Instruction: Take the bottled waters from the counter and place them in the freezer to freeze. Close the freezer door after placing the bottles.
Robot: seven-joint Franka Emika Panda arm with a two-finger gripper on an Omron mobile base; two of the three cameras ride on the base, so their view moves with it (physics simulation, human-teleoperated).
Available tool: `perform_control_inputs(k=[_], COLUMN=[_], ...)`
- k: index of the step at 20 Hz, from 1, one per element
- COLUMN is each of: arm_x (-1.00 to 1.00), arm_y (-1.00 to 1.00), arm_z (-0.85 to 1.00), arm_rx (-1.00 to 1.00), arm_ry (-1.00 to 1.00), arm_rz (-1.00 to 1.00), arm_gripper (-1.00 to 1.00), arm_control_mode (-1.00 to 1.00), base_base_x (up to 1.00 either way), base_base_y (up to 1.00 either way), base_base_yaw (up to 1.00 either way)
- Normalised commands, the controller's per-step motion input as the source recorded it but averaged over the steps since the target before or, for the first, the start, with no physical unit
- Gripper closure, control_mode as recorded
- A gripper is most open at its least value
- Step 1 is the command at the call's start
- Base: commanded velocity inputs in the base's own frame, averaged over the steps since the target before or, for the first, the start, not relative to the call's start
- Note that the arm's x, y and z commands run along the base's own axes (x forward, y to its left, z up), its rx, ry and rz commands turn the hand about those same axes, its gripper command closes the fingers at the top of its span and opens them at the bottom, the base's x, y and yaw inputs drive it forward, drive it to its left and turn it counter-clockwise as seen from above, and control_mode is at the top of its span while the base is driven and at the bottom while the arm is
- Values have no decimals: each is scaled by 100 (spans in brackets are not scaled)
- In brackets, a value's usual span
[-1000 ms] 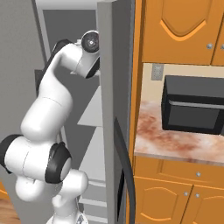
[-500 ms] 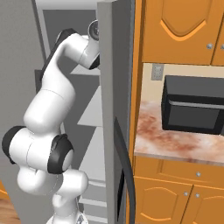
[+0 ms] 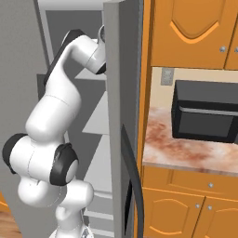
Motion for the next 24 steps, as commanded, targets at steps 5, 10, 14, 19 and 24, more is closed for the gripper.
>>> perform_control_inputs(k=[5,10,14,19,24], arm_x=[0,0,0,0,0], arm_y=[0,0,0,0,0], arm_z=[-37,-42,-46,-34,-2], arm_rx=[0,0,-3,-1,0], arm_ry=[0,0,0,0,0], arm_rz=[3,3,2,3,1], arm_gripper=[100,100,100,100,100], arm_control_mode=[-100,-100,-100,-100,-100], base_base_x=[0,0,0,0,0], base_base_y=[0,0,0,0,0], base_base_yaw=[0,0,0,0,0])
